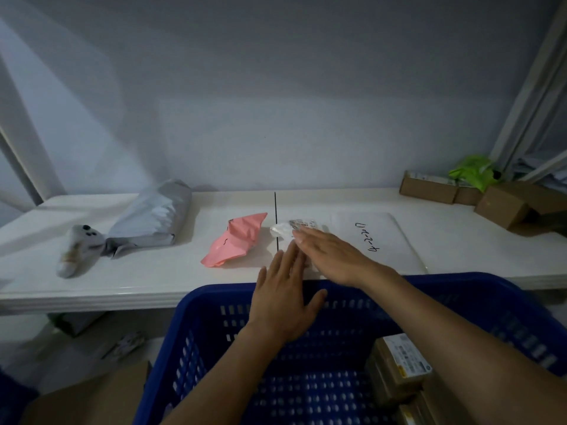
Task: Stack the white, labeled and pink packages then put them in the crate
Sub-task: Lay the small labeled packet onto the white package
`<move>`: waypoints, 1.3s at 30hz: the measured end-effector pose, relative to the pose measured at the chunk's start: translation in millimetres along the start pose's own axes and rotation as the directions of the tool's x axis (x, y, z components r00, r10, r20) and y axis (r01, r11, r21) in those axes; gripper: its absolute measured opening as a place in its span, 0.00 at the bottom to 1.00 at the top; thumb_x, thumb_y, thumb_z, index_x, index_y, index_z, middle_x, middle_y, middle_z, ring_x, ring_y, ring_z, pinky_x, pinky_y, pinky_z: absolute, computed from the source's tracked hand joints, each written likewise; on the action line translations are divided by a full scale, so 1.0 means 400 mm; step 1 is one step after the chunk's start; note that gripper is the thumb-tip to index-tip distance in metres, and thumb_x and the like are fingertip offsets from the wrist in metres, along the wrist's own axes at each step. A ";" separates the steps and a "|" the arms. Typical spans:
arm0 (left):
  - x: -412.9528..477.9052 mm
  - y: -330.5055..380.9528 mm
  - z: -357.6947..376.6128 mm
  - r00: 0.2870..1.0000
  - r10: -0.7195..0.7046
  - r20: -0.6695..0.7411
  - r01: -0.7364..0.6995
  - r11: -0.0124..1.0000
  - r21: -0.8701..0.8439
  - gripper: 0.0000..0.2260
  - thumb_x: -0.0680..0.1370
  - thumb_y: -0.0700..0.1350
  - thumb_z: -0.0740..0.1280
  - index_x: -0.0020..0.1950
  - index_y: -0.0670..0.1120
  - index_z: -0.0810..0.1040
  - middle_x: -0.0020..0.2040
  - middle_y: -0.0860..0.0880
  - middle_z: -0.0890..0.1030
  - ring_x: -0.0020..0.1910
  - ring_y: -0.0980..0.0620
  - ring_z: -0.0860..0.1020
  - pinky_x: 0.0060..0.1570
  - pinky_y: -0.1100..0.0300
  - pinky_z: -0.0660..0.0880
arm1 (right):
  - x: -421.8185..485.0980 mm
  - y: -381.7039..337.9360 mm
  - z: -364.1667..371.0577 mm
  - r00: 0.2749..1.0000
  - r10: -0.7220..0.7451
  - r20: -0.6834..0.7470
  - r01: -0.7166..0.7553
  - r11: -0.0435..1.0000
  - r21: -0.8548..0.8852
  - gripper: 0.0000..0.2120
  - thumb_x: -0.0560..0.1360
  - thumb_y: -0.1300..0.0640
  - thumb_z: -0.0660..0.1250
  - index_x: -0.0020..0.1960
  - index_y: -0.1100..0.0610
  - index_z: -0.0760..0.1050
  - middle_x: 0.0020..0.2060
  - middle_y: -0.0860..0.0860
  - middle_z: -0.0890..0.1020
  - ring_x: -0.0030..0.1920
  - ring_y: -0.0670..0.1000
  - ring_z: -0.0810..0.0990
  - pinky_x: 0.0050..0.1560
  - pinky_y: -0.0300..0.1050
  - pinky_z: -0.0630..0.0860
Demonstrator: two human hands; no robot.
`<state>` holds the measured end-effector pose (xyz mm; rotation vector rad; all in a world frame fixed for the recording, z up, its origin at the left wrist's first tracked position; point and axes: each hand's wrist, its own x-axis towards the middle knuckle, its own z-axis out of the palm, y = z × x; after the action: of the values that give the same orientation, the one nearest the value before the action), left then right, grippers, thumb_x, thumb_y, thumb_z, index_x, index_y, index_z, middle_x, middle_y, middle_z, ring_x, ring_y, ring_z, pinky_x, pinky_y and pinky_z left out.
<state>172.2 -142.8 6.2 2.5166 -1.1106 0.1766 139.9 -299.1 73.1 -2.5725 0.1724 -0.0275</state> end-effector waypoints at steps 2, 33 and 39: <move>-0.009 -0.012 0.006 1.000 0.001 0.011 -0.001 1.000 0.023 0.38 0.82 0.67 0.50 0.85 0.51 0.41 0.86 0.50 0.42 0.84 0.49 0.42 0.81 0.45 0.49 | -0.004 0.005 0.009 0.998 0.049 0.043 -0.047 0.998 -0.043 0.30 0.83 0.33 0.42 0.83 0.40 0.54 0.84 0.39 0.53 0.83 0.46 0.50 0.82 0.58 0.51; -0.015 -0.023 -0.012 0.992 0.019 0.121 -0.029 0.996 0.082 0.41 0.79 0.69 0.57 0.85 0.50 0.50 0.86 0.47 0.52 0.84 0.46 0.47 0.81 0.46 0.45 | 0.097 -0.071 0.093 0.991 0.039 0.132 -0.017 0.985 -0.170 0.27 0.87 0.43 0.42 0.84 0.47 0.56 0.84 0.44 0.54 0.83 0.45 0.49 0.82 0.52 0.42; -0.012 -0.023 -0.028 0.981 -0.009 0.195 -0.004 0.998 0.069 0.41 0.80 0.69 0.57 0.85 0.52 0.45 0.86 0.48 0.48 0.84 0.43 0.46 0.81 0.47 0.43 | 0.152 -0.061 0.082 0.989 0.133 0.072 -0.102 0.939 -0.327 0.30 0.86 0.40 0.41 0.84 0.51 0.54 0.85 0.48 0.53 0.84 0.50 0.49 0.82 0.60 0.42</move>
<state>176.1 -129.6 12.7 2.6422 -1.1944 -0.0353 204.7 -269.1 57.2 -2.8772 0.3192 0.1798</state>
